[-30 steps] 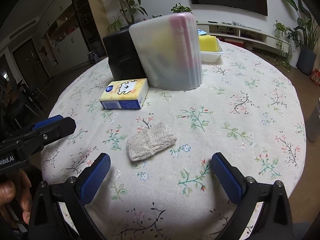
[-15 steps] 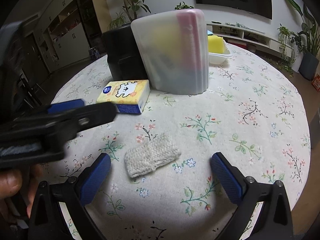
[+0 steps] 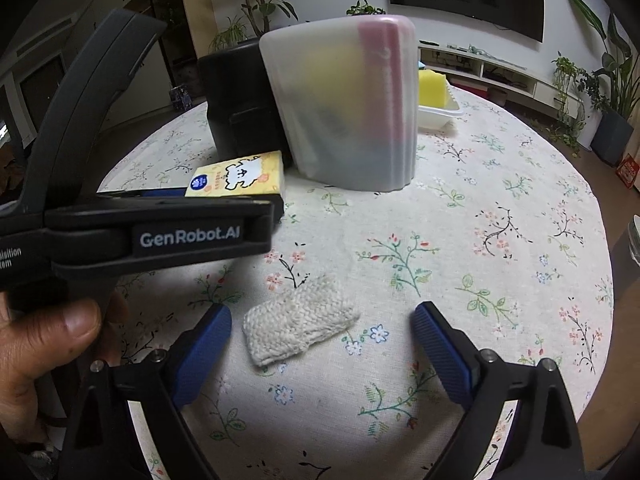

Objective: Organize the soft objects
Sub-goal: 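Grasp the yellow tissue pack with the left tool while the right tool grasps the knit pad, then lift the tissue pack and knit pad and carry them over the tray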

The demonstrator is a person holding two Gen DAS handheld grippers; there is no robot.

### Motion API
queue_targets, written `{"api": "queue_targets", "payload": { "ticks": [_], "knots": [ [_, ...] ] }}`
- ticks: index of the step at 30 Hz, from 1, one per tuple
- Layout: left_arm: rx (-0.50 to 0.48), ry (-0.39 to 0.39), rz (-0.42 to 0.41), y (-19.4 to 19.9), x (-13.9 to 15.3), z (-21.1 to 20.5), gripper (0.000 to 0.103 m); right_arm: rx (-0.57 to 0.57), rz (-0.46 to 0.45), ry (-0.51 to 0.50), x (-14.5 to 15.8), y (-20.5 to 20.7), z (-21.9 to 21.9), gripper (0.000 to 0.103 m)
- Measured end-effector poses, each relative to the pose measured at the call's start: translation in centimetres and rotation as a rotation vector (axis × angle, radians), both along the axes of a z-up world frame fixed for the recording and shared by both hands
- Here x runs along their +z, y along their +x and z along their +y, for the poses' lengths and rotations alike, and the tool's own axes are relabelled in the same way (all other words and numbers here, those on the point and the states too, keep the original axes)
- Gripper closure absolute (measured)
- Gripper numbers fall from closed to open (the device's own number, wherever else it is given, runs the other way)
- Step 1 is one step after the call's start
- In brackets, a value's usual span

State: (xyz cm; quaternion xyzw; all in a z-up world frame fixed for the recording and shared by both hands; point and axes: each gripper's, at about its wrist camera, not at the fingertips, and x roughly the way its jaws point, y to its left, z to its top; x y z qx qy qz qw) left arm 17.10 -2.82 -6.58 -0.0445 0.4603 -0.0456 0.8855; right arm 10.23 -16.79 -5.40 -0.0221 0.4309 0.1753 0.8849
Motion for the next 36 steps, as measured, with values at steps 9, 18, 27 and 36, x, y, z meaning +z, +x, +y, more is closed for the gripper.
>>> {"api": "queue_targets", "payload": {
  "ticks": [9, 18, 27, 36],
  "knots": [
    [-0.024, 0.033, -0.006, 0.8, -0.2, 0.0, 0.009, 0.011, -0.013, -0.031, -0.2, -0.1, 0.6, 0.011],
    [-0.068, -0.008, -0.036, 0.4, 0.2, 0.2, 0.018, 0.059, -0.052, -0.076, -0.1, -0.3, 1.3, 0.044],
    [-0.076, -0.059, -0.061, -0.7, 0.7, 1.4, 0.023, 0.072, -0.069, -0.08, 0.0, -0.6, 1.5, 0.047],
    [-0.063, -0.053, -0.075, -2.3, 1.3, 2.0, 0.027, 0.071, -0.071, -0.071, 0.1, -0.9, 1.3, 0.048]
  ]
}}
